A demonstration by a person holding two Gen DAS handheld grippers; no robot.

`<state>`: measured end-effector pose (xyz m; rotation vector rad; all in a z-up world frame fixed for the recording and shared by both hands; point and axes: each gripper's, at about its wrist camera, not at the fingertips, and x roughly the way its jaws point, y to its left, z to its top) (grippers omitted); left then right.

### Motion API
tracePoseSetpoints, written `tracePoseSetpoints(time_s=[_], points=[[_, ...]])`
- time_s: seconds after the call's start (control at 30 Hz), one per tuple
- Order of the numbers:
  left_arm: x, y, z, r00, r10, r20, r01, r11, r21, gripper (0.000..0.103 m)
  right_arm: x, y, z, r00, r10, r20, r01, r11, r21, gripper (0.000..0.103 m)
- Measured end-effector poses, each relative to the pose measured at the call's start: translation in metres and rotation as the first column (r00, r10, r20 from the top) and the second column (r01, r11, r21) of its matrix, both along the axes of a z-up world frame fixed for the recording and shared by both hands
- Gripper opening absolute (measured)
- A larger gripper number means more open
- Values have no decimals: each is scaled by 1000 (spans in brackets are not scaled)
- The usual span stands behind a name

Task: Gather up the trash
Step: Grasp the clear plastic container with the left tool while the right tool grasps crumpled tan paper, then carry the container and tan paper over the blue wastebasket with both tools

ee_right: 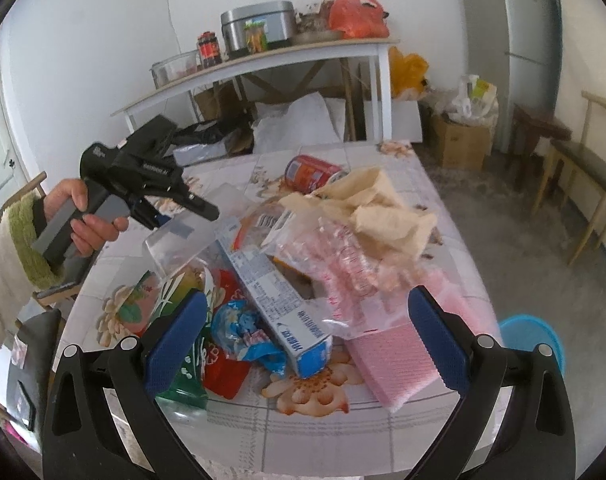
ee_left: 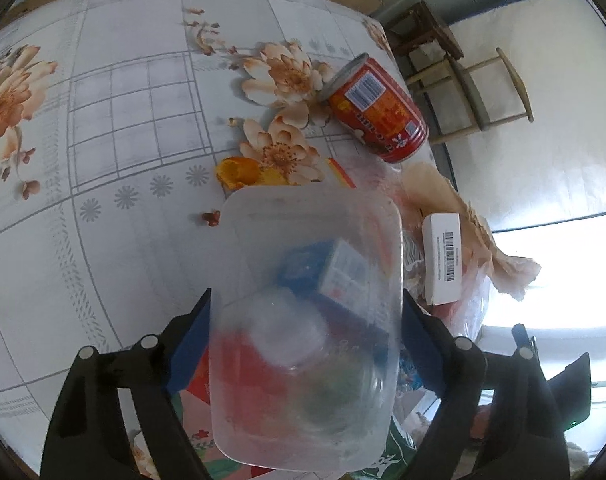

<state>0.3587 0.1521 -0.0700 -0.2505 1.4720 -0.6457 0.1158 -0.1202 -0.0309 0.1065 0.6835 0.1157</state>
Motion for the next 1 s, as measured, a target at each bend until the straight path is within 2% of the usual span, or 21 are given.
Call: tracePoseSetpoints(time_s=[0.17, 0.3, 0.4, 0.47, 0.57, 0.67, 0.77, 0.83, 1.0], points=[[-5, 22, 7, 997, 69, 29, -68, 997, -43, 81, 3, -20, 21, 998, 14, 64, -14, 1000, 0, 96], [-15, 50, 23, 985, 151, 79, -145, 986, -87, 81, 32, -44, 35, 996, 61, 72, -67, 994, 84, 96], [-28, 65, 36, 969, 201, 145, -187, 977, -103, 81, 72, -59, 27, 988, 155, 0, -154, 980, 123, 96], [-41, 79, 45, 954, 242, 177, -220, 966, -133, 81, 103, -66, 11, 963, 256, -87, -240, 958, 158, 96], [-55, 95, 50, 937, 295, 189, -264, 949, -172, 81, 135, -76, -14, 927, 319, -197, -283, 940, 190, 96], [-65, 108, 49, 927, 328, 183, -292, 935, -199, 81, 160, -82, -36, 882, 384, -272, -312, 910, 271, 95], [-73, 114, 47, 921, 346, 179, -309, 929, -205, 81, 177, -85, -48, 857, 423, -296, -314, 882, 350, 84], [-77, 117, 47, 917, 353, 184, -315, 927, -204, 81, 187, -84, -57, 845, 423, -326, -299, 880, 368, 69], [-80, 120, 44, 911, 370, 182, -331, 919, -214, 81, 192, -82, -62, 833, 428, -352, -281, 874, 397, 43]])
